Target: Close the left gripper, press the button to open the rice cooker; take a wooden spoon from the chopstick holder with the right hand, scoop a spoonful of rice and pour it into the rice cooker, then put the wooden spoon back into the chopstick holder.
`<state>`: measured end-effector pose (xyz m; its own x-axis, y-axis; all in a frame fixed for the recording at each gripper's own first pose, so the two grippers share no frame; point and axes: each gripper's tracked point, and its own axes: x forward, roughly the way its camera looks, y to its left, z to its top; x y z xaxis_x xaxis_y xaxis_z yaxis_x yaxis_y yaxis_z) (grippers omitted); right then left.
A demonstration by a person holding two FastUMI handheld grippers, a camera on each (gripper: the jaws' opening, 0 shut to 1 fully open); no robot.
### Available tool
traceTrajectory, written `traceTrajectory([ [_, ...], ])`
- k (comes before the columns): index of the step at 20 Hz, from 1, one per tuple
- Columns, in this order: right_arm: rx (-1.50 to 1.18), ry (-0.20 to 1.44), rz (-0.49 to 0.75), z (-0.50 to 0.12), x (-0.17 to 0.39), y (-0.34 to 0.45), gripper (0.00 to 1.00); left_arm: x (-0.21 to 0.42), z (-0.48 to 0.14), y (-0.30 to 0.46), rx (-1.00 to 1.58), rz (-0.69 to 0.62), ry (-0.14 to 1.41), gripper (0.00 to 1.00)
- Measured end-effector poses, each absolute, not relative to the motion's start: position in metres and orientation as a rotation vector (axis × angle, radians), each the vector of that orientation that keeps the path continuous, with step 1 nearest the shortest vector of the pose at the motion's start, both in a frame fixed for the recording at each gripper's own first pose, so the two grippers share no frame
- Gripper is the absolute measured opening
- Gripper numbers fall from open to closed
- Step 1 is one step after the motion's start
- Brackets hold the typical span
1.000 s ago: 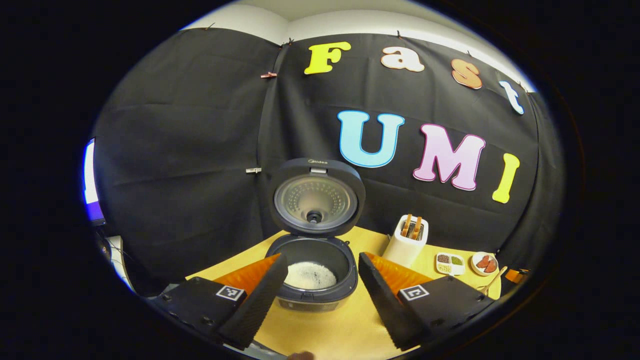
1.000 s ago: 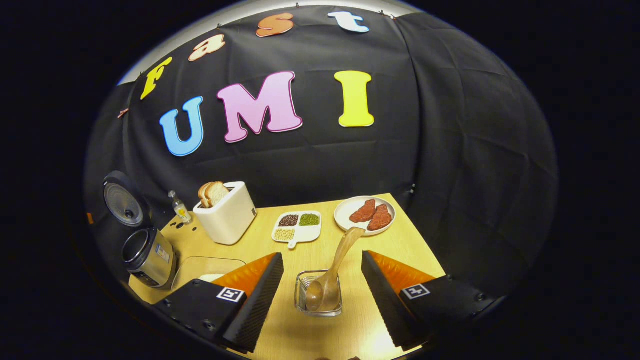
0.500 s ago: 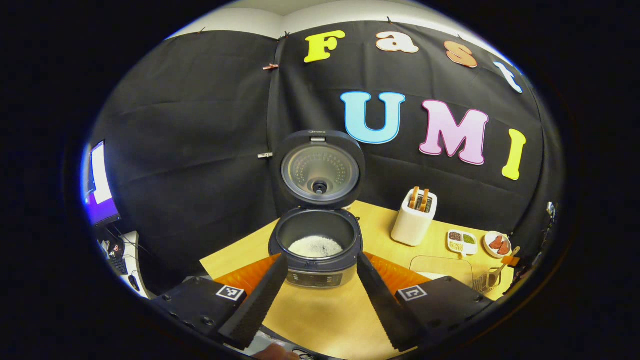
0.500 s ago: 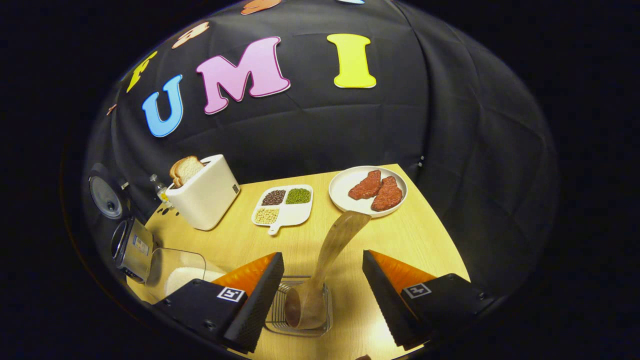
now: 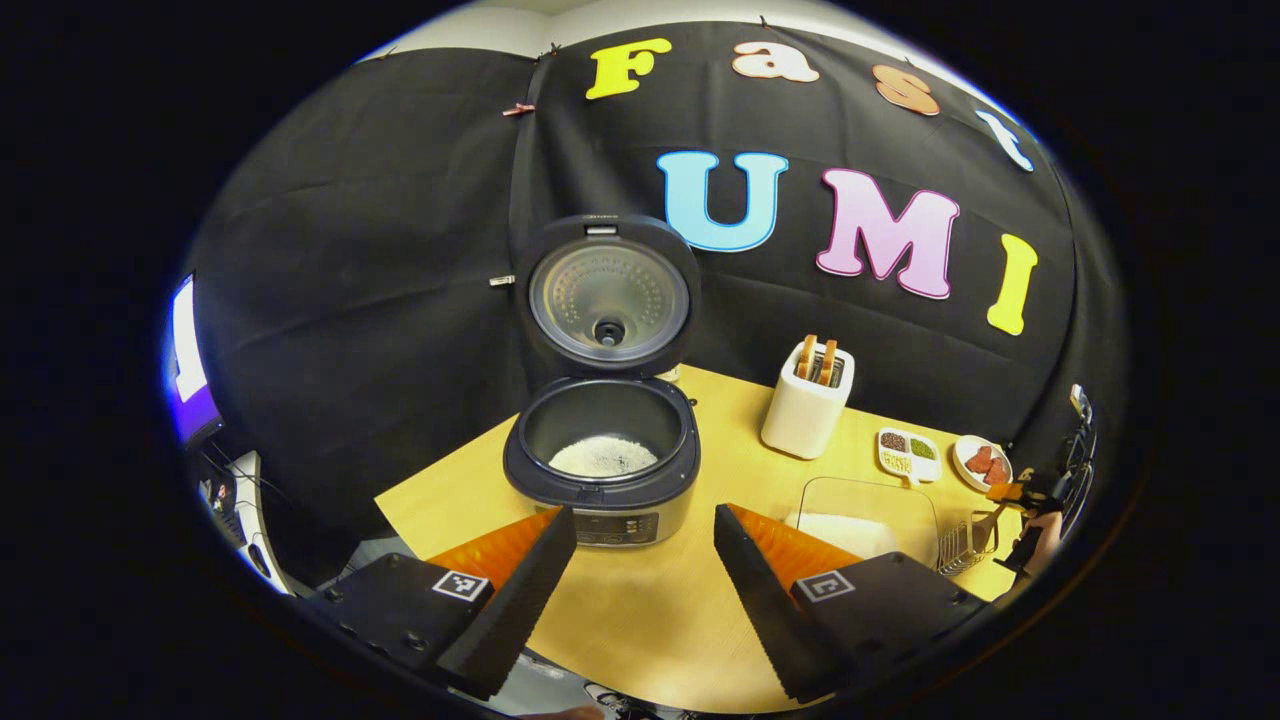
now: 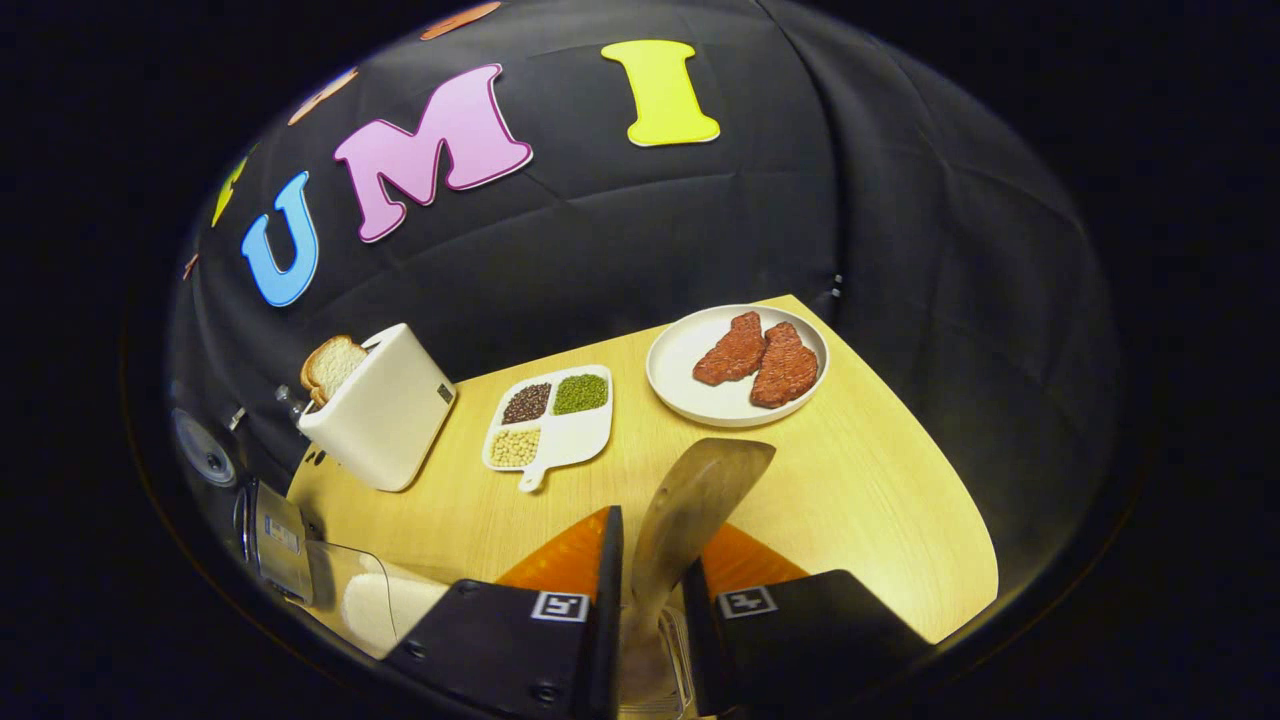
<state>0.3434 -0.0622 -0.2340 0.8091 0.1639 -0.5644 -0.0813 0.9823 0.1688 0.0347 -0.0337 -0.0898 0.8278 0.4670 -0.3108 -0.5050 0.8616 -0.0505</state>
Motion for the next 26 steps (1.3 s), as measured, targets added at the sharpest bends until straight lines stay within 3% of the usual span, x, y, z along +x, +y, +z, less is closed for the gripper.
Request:
traceTrajectory([
  [2,0.160,0.628,0.127,-0.232,0.344,-0.060,0.26,0.033,-0.093,-0.032,-0.141,0.505,0.297,0.96],
  [6,0.143,0.616,0.160,-0.215,0.325,-0.049,0.15,0.028,-0.099,-0.025,-0.163,0.488,0.302,0.96],
  [15,0.003,0.354,0.231,-0.094,0.280,-0.006,0.13,0.026,-0.092,0.012,-0.141,0.381,0.256,0.96],
  [20,0.027,0.274,0.345,-0.057,0.237,0.071,0.12,0.027,-0.099,0.037,-0.154,0.317,0.248,0.96],
  [26,-0.045,0.271,0.389,-0.096,0.212,0.140,0.12,0.023,-0.115,0.060,-0.109,0.243,0.262,0.96],
])
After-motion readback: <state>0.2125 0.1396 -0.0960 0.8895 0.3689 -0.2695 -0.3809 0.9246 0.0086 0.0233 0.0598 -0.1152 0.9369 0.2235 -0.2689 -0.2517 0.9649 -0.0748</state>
